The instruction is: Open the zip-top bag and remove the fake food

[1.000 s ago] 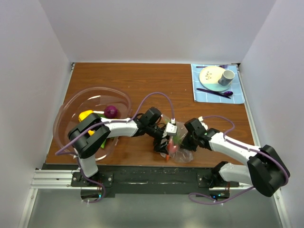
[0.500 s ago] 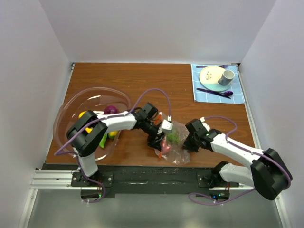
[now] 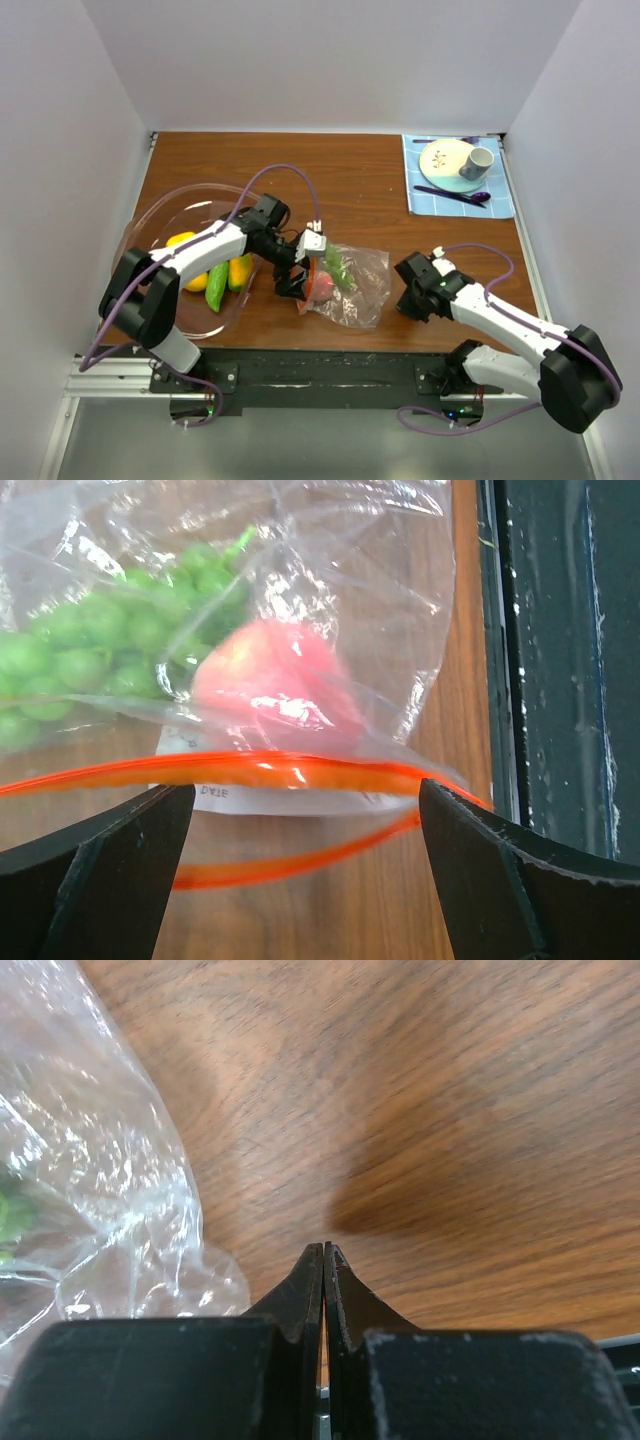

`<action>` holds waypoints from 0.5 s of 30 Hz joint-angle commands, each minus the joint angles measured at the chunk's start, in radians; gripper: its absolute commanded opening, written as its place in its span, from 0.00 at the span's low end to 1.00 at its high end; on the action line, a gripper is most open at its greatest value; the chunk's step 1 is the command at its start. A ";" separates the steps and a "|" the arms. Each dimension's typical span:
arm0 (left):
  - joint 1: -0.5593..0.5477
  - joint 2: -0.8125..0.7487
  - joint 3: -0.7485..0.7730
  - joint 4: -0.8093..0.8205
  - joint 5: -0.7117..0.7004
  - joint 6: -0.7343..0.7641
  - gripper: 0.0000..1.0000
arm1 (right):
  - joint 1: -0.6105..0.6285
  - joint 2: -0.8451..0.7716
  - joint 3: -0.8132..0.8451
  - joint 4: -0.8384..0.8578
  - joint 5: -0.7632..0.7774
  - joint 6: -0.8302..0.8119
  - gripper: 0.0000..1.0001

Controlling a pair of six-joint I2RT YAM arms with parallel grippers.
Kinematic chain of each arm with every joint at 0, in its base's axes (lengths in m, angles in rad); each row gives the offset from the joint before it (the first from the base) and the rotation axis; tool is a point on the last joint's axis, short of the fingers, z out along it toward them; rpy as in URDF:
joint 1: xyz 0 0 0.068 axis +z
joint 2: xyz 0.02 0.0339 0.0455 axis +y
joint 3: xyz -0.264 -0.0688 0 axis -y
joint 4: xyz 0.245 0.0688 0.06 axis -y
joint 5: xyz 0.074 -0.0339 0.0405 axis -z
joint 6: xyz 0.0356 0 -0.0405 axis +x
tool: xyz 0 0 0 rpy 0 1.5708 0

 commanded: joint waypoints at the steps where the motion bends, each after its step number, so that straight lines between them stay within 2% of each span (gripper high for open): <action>1: 0.000 -0.026 -0.041 0.005 0.005 0.004 1.00 | 0.000 -0.015 0.021 0.002 0.030 -0.004 0.00; 4: 0.000 0.007 -0.043 0.036 0.002 -0.020 1.00 | 0.000 -0.029 0.018 0.131 -0.030 -0.062 0.00; 6: 0.001 0.020 -0.038 0.050 -0.015 -0.026 1.00 | 0.000 -0.015 0.044 0.150 -0.010 -0.107 0.00; 10: 0.000 0.014 -0.040 0.089 -0.053 -0.045 1.00 | -0.002 0.027 0.137 0.128 0.030 -0.167 0.34; 13: 0.000 0.001 -0.060 0.158 -0.070 -0.075 1.00 | -0.002 0.034 0.157 0.137 0.056 -0.181 0.43; 15: 0.000 0.012 -0.064 0.185 -0.079 -0.098 1.00 | -0.002 0.039 0.159 0.150 0.067 -0.182 0.43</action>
